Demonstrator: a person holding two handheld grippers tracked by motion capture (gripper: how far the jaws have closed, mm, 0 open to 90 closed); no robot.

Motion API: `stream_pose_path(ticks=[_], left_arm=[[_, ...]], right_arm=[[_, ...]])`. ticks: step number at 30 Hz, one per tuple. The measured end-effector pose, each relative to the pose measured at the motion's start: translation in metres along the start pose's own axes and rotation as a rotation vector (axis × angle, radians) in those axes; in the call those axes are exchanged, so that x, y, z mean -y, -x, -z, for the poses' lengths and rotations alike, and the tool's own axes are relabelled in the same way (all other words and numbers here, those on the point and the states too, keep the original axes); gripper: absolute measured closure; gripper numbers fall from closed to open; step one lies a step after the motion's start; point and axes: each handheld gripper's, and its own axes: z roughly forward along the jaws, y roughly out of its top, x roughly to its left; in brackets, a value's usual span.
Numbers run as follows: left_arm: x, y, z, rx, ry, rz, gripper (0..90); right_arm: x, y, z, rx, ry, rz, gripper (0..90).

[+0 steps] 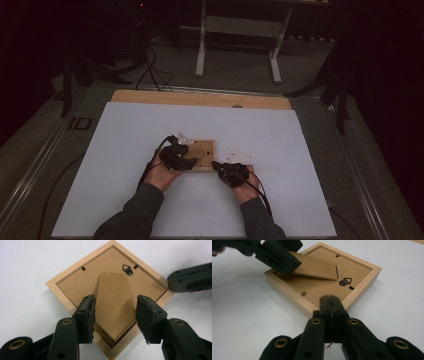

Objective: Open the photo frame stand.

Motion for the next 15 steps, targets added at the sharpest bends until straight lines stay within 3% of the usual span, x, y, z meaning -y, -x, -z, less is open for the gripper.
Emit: stream_pose_path(ticks=[11,15], left_arm=[[0.0010,-0.0021,-0.0022,0.006,-0.016,0.017,48.5],[0.0049,-0.0025,-0.0045,0.000,-0.036,0.012,41.9]], right_arm=[[0.0000,0.0002,0.0000,-0.001,0.000,0.002,89.7],[0.0000,0.0001,0.0000,-0.001,0.000,0.001,89.7]])
